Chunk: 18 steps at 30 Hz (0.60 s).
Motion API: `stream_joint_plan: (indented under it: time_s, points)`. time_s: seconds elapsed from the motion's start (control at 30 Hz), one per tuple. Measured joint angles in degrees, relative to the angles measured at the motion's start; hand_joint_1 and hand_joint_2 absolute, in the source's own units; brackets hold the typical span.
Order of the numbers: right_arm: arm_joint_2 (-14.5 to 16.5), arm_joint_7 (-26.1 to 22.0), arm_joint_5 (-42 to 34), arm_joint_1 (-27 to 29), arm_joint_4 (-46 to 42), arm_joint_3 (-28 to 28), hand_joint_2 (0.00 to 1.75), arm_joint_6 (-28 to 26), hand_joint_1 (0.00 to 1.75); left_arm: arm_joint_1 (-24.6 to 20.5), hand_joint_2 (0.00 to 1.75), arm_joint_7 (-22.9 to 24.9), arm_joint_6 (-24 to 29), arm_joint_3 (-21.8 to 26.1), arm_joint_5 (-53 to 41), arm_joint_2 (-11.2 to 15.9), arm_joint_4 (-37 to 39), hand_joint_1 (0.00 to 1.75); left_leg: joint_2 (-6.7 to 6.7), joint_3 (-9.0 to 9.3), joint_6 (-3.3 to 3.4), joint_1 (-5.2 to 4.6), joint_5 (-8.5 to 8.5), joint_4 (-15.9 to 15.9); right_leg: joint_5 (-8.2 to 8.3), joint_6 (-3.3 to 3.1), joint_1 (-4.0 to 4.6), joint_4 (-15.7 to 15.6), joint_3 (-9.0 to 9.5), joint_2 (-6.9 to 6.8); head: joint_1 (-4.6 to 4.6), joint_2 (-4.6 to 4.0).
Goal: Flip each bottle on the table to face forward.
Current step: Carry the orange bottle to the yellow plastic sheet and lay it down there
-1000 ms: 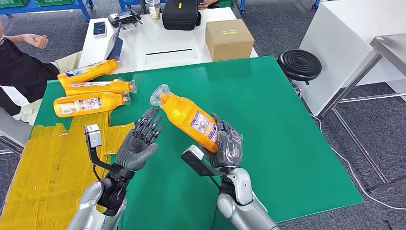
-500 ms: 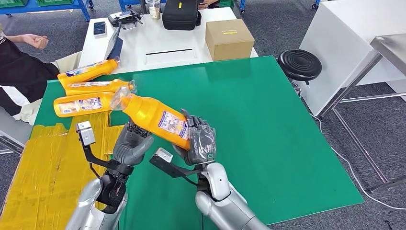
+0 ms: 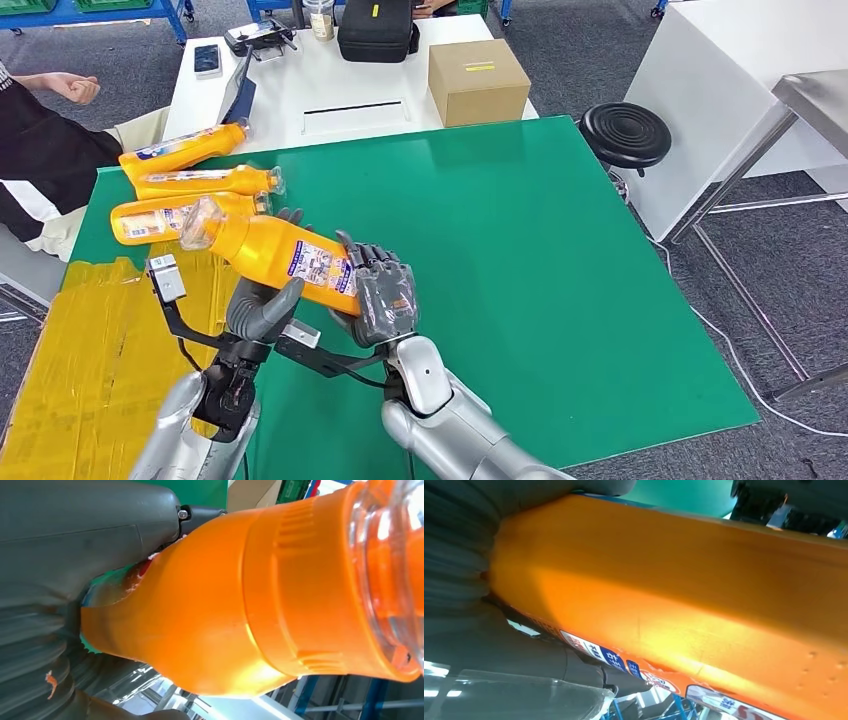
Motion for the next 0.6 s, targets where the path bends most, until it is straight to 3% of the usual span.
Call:
stream_joint_plan:
  time_s: [0.4,0.6]
  points:
    - [1.91,-0.40,-2.07,-2.55,5.20,1.90,1.75,1.07,1.75,-0.03,1.75,-0.92,0.91,1.85,0.34,0.07,0.23,0.00,0.01,-0.01,-0.01,0.01,0.01,0.00,0.00,0.00,0.00,0.00,-0.03,0.01,0.01,0.00]
    - [3.03,-3.77,-8.52,-2.61,7.38,3.14,1.75,3.75,1.75,-0.64,1.75,-2.16,3.25,2.73,-0.10,0.07,0.22,0.00,0.01,-0.03,-0.01,0.01,0.01,0.00,0.00,0.00,0.00,0.00,-0.05,0.02,0.01,0.00]
